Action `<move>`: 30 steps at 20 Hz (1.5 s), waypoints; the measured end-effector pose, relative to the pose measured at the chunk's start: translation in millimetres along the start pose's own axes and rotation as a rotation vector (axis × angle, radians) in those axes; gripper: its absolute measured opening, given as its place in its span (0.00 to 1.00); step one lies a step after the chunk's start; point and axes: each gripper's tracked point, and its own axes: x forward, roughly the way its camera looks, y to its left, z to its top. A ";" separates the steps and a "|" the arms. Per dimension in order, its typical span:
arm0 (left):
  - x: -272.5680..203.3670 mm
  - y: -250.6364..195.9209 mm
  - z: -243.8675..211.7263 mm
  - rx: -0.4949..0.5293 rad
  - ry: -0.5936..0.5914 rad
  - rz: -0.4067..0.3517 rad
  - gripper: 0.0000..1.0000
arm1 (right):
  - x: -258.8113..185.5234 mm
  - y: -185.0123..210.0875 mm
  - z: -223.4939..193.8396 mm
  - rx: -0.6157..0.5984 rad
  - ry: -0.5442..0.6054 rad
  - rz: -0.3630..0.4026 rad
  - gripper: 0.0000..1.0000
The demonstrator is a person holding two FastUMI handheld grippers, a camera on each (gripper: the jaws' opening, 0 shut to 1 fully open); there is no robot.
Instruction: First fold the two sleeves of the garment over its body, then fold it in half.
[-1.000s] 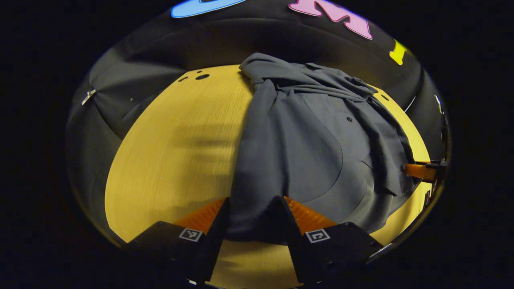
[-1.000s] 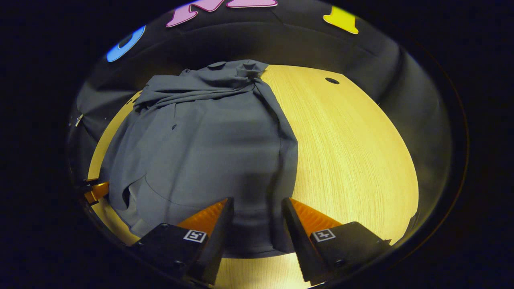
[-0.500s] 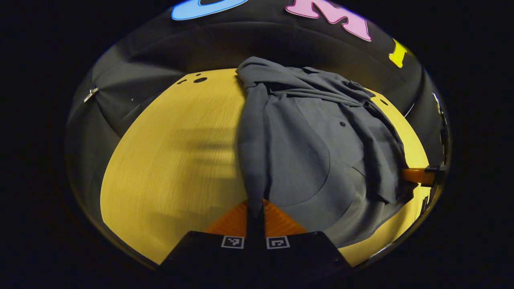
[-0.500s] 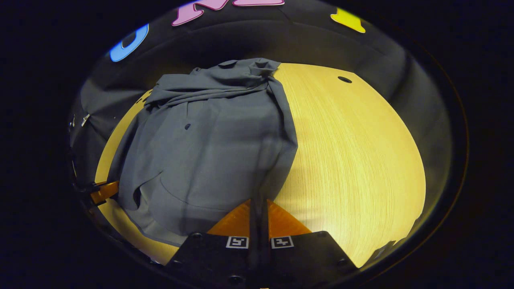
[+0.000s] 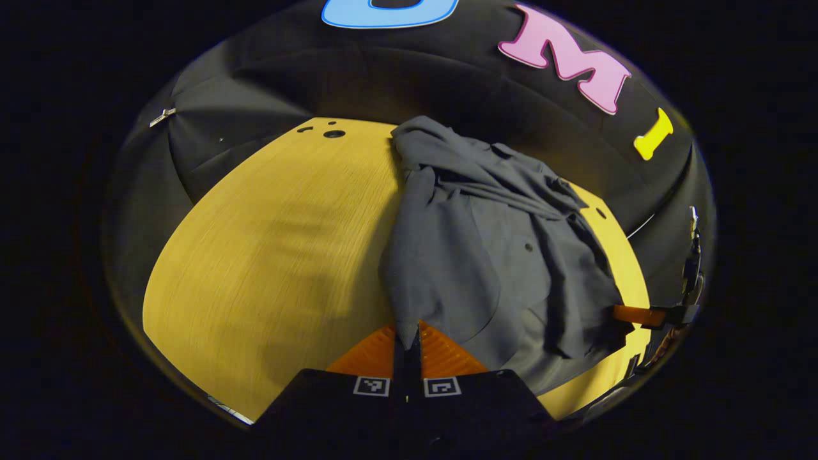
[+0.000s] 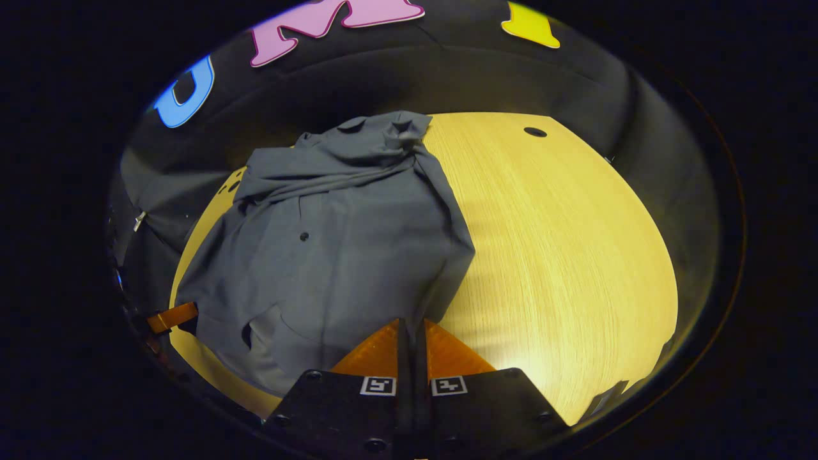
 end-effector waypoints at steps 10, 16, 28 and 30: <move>-6.9 -36.3 152.9 0.005 -0.211 -0.085 0.05 | 0.6 38.4 152.4 -0.023 -0.211 0.079 0.05; 18.1 -52.5 245.0 0.034 -0.307 -0.119 0.05 | 22.8 48.9 243.1 -0.049 -0.310 0.074 0.05; 153.0 -50.6 365.3 0.146 -0.391 -0.085 0.05 | 133.9 43.5 366.2 0.045 -0.450 0.019 0.05; 180.1 -44.2 363.2 0.184 -0.373 -0.071 0.05 | 158.5 40.2 367.1 0.082 -0.447 0.003 0.05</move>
